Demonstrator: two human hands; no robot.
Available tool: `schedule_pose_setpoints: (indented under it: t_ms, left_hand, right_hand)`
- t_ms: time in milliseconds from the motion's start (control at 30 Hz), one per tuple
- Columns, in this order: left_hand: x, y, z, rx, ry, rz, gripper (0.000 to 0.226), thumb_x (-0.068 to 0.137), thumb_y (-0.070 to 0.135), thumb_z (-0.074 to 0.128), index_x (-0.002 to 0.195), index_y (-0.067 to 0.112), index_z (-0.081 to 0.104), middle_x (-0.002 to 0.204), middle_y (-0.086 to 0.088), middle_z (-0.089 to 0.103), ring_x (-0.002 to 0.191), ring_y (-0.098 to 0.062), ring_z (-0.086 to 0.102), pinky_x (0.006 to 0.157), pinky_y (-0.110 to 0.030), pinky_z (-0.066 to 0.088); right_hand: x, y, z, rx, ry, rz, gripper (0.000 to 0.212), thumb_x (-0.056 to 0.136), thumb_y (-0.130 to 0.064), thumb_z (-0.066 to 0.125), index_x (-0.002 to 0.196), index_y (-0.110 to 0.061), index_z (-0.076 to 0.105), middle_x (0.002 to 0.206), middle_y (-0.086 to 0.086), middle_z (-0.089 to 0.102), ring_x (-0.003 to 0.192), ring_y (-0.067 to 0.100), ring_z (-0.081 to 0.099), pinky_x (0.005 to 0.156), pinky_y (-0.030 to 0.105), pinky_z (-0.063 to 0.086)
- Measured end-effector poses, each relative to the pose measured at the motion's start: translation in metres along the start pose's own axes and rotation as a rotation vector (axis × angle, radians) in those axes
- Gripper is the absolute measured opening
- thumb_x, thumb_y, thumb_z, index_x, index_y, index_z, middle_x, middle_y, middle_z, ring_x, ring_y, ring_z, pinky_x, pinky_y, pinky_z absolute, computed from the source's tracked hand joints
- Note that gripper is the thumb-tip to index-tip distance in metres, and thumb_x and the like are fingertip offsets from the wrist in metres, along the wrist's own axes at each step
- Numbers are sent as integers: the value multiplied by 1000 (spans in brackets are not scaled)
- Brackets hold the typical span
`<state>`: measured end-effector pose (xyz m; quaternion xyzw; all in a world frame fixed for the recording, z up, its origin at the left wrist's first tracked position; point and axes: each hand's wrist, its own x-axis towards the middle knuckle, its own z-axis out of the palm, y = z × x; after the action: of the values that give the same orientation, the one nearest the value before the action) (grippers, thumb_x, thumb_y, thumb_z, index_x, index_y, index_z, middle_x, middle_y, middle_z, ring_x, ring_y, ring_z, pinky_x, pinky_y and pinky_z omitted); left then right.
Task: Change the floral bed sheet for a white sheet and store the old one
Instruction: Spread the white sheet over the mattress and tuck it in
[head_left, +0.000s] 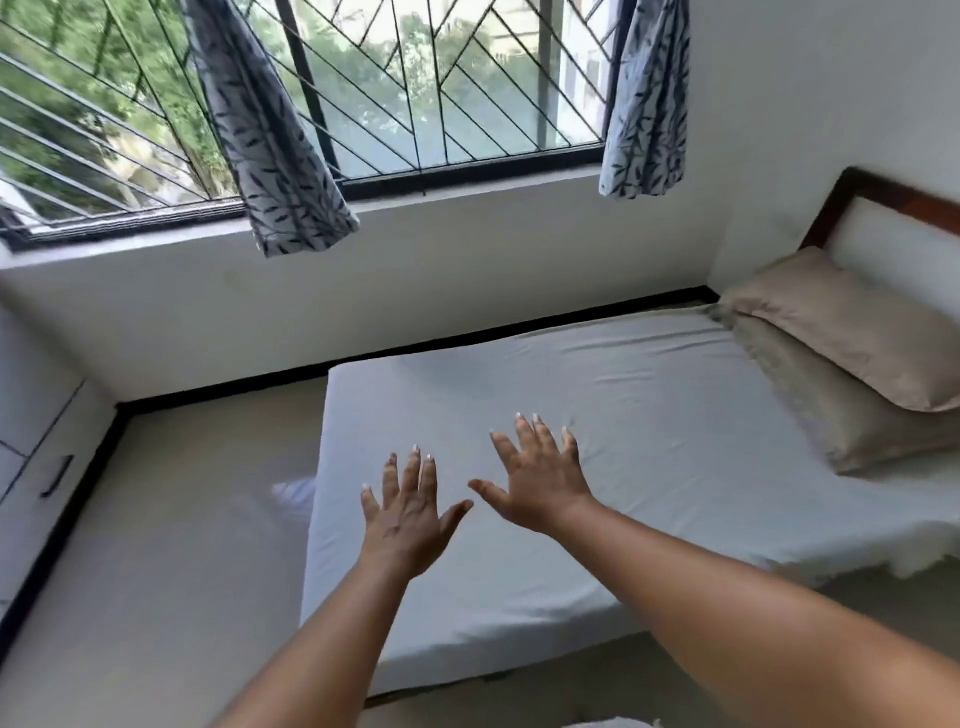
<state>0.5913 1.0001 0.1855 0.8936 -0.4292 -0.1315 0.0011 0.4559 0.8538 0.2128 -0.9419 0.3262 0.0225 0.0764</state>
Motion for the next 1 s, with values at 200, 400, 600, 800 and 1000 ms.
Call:
schedule_pose_setpoints:
  t_ms: [200, 400, 600, 800, 1000]
  left_hand:
    - [-9, -23, 7, 2, -18, -39, 92, 90, 80, 8, 159, 23, -11, 165, 5, -23, 150, -23, -27, 121, -60, -2]
    - [5, 0, 7, 8, 6, 49, 93, 89, 81, 9, 159, 22, -7, 166, 5, -20, 151, -23, -25, 120, -60, -1]
    - [23, 46, 17, 45, -21, 194, 92, 90, 79, 12, 160, 22, -4, 166, 5, -19, 151, -24, -24, 120, -61, 1]
    - [45, 115, 23, 71, -48, 334, 92, 90, 80, 14, 160, 23, -2, 166, 5, -17, 151, -24, -24, 120, -60, -1]
    - [65, 201, 29, 110, -67, 414, 99, 81, 83, 3, 160, 23, -2, 166, 5, -18, 151, -24, -26, 120, -61, -2]
  right_hand:
    - [-2, -28, 12, -4, -35, -63, 85, 93, -79, 27, 161, -30, 15, 170, 13, 6, 157, 31, 1, 120, 61, 2]
    - [-7, 4, 18, -20, -48, 46, 85, 93, -79, 23, 161, -29, 15, 170, 13, 4, 157, 32, 0, 120, 61, 3]
    - [-21, 69, 17, 8, -29, 219, 83, 94, -77, 24, 161, -29, 17, 170, 13, 6, 157, 31, 1, 120, 62, 4]
    - [-51, 160, 17, 20, -30, 411, 83, 94, -78, 21, 161, -30, 16, 170, 11, 4, 157, 29, -1, 120, 61, 4]
    - [-74, 249, 11, 22, -19, 490, 83, 94, -78, 22, 161, -30, 16, 170, 11, 5, 157, 29, 1, 119, 61, 6]
